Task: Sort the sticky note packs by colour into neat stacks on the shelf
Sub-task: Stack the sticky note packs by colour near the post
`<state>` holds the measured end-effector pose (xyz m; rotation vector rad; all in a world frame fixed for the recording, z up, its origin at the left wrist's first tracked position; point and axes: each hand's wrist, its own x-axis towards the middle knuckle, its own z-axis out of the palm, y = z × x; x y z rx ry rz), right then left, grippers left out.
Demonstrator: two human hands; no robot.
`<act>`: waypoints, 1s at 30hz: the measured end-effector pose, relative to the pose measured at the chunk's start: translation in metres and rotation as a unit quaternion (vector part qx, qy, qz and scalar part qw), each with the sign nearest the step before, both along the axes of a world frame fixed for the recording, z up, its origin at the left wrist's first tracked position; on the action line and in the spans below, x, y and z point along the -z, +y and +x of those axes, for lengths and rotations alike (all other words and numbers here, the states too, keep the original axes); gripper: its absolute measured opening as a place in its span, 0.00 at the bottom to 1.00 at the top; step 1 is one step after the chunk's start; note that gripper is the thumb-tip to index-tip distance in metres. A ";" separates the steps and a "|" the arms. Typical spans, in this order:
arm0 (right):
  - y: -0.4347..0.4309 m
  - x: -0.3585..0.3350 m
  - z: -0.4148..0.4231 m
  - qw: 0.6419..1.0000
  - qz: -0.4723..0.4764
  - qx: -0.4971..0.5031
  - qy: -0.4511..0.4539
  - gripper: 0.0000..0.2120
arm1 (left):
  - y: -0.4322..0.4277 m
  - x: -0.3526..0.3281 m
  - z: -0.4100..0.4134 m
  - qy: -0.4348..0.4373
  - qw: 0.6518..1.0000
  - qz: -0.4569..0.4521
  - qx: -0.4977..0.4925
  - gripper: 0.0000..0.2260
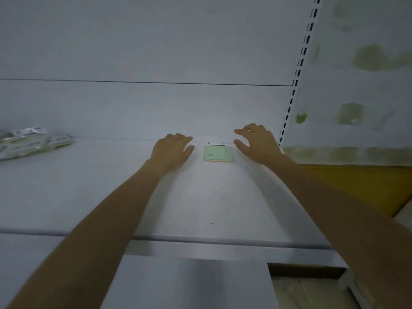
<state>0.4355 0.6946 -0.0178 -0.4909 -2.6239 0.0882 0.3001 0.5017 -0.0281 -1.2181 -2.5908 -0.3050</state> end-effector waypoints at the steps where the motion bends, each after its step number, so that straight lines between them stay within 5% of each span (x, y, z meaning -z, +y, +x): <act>1: -0.011 -0.005 -0.010 1.000 0.018 -0.013 -0.007 0.19 | -0.011 -0.003 -0.004 0.012 1.000 -0.012 -0.005 0.20; 19: -0.355 -0.016 -0.233 0.982 0.011 -0.186 -0.037 0.22 | -0.374 -0.024 -0.162 0.053 0.984 -0.054 -0.159 0.19; 30: -0.375 0.008 -0.312 0.985 -0.037 -0.133 -0.106 0.24 | -0.379 -0.013 -0.251 0.025 0.996 -0.028 -0.076 0.20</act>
